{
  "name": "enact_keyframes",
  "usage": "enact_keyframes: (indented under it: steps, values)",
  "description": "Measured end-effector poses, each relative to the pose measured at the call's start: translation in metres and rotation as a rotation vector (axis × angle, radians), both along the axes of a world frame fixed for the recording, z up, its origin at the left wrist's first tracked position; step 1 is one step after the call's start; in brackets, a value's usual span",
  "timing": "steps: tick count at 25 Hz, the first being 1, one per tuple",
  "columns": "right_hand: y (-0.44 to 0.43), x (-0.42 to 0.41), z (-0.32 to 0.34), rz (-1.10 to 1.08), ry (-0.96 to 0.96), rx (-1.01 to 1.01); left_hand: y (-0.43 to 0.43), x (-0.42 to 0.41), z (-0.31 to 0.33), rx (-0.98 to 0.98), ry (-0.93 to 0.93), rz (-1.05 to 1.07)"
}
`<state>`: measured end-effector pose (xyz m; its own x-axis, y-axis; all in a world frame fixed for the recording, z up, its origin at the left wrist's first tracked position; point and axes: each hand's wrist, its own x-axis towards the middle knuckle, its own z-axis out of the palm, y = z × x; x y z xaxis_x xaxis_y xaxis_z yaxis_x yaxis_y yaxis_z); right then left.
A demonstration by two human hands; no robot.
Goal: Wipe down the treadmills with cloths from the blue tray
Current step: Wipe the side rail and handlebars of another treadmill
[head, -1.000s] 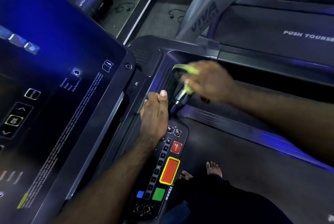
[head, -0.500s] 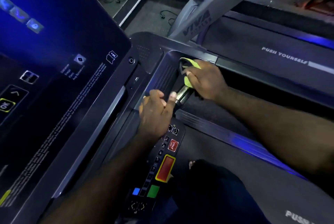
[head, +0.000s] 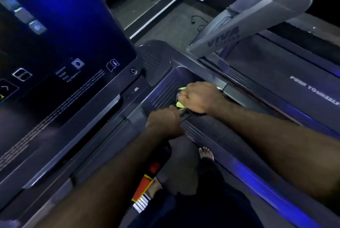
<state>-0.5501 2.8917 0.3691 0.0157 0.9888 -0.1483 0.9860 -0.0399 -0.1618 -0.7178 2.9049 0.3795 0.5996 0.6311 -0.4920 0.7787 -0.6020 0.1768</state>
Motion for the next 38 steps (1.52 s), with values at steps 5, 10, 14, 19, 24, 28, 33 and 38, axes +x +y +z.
enact_keyframes:
  steps: [5,10,14,19,24,28,33,38]
  values:
    - [-0.057,0.031,-0.029,0.075,0.264,0.427,0.015,0.031,-0.007,-0.159,0.017,0.212]
    - [-0.013,0.033,-0.027,0.18,0.113,0.33,0.007,0.036,-0.01,-0.119,0.117,0.427]
    - [-0.074,0.067,-0.034,0.312,0.221,0.321,0.005,0.037,-0.008,-0.053,0.141,0.434]
    - [-0.018,0.066,-0.003,0.428,0.03,-0.064,-0.003,0.023,0.012,0.043,0.063,0.302]
    - [0.087,0.057,0.061,0.599,0.45,-0.142,-0.017,-0.039,0.029,0.397,-0.37,0.664]
    - [0.114,0.007,0.02,1.281,0.001,0.142,-0.022,-0.038,0.014,0.409,-0.608,0.911]
    - [0.119,-0.006,0.011,1.824,-0.304,0.109,-0.021,-0.043,0.012,0.391,-0.607,0.859]
    - [0.121,-0.037,0.03,1.527,-0.213,-0.062,-0.017,-0.045,0.01,0.294,-0.568,0.84]
